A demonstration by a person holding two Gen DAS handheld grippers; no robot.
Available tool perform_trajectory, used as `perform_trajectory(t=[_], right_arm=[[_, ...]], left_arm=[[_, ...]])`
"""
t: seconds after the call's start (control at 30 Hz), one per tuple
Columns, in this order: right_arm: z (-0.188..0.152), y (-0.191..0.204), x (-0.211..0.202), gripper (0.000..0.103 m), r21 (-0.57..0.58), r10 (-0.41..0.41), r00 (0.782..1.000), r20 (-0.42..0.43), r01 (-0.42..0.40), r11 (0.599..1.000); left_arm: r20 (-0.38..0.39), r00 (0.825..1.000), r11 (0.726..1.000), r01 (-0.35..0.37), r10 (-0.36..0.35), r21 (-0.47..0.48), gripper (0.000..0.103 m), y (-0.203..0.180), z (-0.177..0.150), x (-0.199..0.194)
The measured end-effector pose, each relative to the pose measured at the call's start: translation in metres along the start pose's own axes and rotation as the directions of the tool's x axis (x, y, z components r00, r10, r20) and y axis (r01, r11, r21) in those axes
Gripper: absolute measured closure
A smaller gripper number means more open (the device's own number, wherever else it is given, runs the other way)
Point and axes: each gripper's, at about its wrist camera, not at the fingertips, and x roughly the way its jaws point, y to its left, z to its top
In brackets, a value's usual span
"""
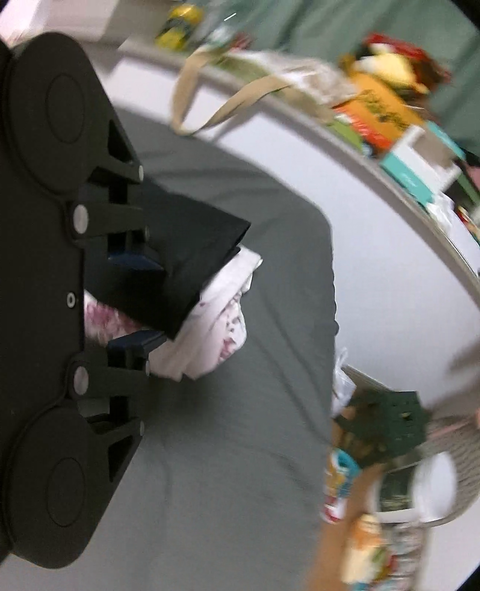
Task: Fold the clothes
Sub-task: 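Carry the black shirt with both grippers onto the folded pink floral garment, then open both grippers to release the shirt on the floral garment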
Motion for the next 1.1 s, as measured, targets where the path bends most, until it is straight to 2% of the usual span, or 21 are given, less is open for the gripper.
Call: perform_trajectory(t=[0.1, 0.17, 0.23, 0.33, 0.43, 0.5, 0.53, 0.57, 0.67, 0.77, 0.9, 0.97, 1.0, 1.03, 1.07, 1.1], right_arm=[[-0.005, -0.013, 0.010, 0.073, 0.090, 0.019, 0.999, 0.032, -0.022, 0.996], [-0.007, -0.022, 0.014, 0.094, 0.140, 0.058, 0.996, 0.067, -0.067, 0.988], [-0.007, -0.027, 0.014, 0.096, 0.163, 0.087, 0.991, 0.101, -0.103, 0.981], [-0.004, -0.022, 0.007, 0.096, 0.108, 0.067, 0.986, 0.150, -0.084, 0.991], [0.001, -0.021, 0.010, 0.094, 0.110, 0.041, 0.992, 0.120, -0.054, 0.992], [0.001, -0.020, 0.011, 0.086, 0.116, 0.033, 0.994, 0.104, -0.045, 0.992], [0.001, -0.020, 0.011, 0.074, 0.119, 0.030, 0.995, 0.096, -0.041, 0.992], [0.001, -0.019, 0.010, 0.068, 0.119, 0.025, 0.996, 0.091, -0.036, 0.992], [-0.001, -0.012, -0.002, 0.060, 0.063, -0.004, 0.992, 0.126, -0.004, 0.998], [-0.009, -0.004, -0.021, 0.054, -0.020, -0.019, 0.983, 0.184, 0.023, 1.000], [-0.038, 0.011, -0.049, 0.045, -0.188, 0.046, 0.973, 0.228, -0.002, 0.982], [-0.060, 0.017, -0.068, 0.034, -0.263, 0.078, 0.960, 0.270, -0.005, 0.965], [-0.071, 0.020, -0.078, 0.029, -0.294, 0.096, 0.950, 0.298, -0.004, 0.956], [-0.084, 0.021, -0.090, 0.017, -0.317, 0.113, 0.936, 0.334, -0.002, 0.948], [-0.095, 0.021, -0.100, 0.009, -0.331, 0.125, 0.922, 0.367, 0.004, 0.943], [-0.104, 0.021, -0.110, 0.006, -0.340, 0.134, 0.909, 0.395, 0.009, 0.940]], left_arm=[[-0.016, 1.000, 1.000, -0.011, 0.011, -0.003, 0.046, 0.002, -0.003, -0.002], [-0.022, 1.000, 1.000, -0.017, 0.016, -0.014, 0.046, 0.004, -0.006, -0.003], [-0.027, 0.999, 0.999, -0.020, 0.019, -0.026, 0.046, 0.006, -0.008, -0.002], [-0.048, 0.999, 0.999, -0.020, 0.018, -0.033, 0.046, 0.005, -0.011, 0.001], [-0.040, 0.999, 0.999, -0.028, 0.027, -0.023, 0.046, 0.003, -0.014, -0.001], [-0.024, 0.999, 1.000, -0.028, 0.028, -0.013, 0.046, 0.001, -0.014, -0.005], [-0.006, 1.000, 1.000, -0.031, 0.031, -0.001, 0.046, -0.001, -0.013, -0.008], [0.014, 0.999, 0.999, -0.036, 0.035, 0.014, 0.046, -0.003, -0.012, -0.011], [0.053, 0.998, 0.997, -0.049, 0.046, 0.061, 0.046, -0.010, -0.010, -0.018], [0.060, 0.997, 0.992, -0.054, 0.047, 0.113, 0.046, -0.017, -0.010, -0.023], [0.061, 0.997, 0.983, -0.056, 0.046, 0.177, 0.046, -0.030, -0.012, -0.029], [0.063, 0.997, 0.978, -0.048, 0.036, 0.201, 0.045, -0.035, -0.013, -0.034], [0.064, 0.997, 0.976, -0.045, 0.032, 0.213, 0.042, -0.038, -0.014, -0.038], [0.067, 0.997, 0.974, -0.045, 0.031, 0.221, 0.032, -0.041, -0.014, -0.042], [0.070, 0.997, 0.972, -0.046, 0.030, 0.228, 0.027, -0.043, -0.015, -0.046], [0.074, 0.997, 0.970, -0.046, 0.029, 0.237, 0.019, -0.046, -0.016, -0.051]])
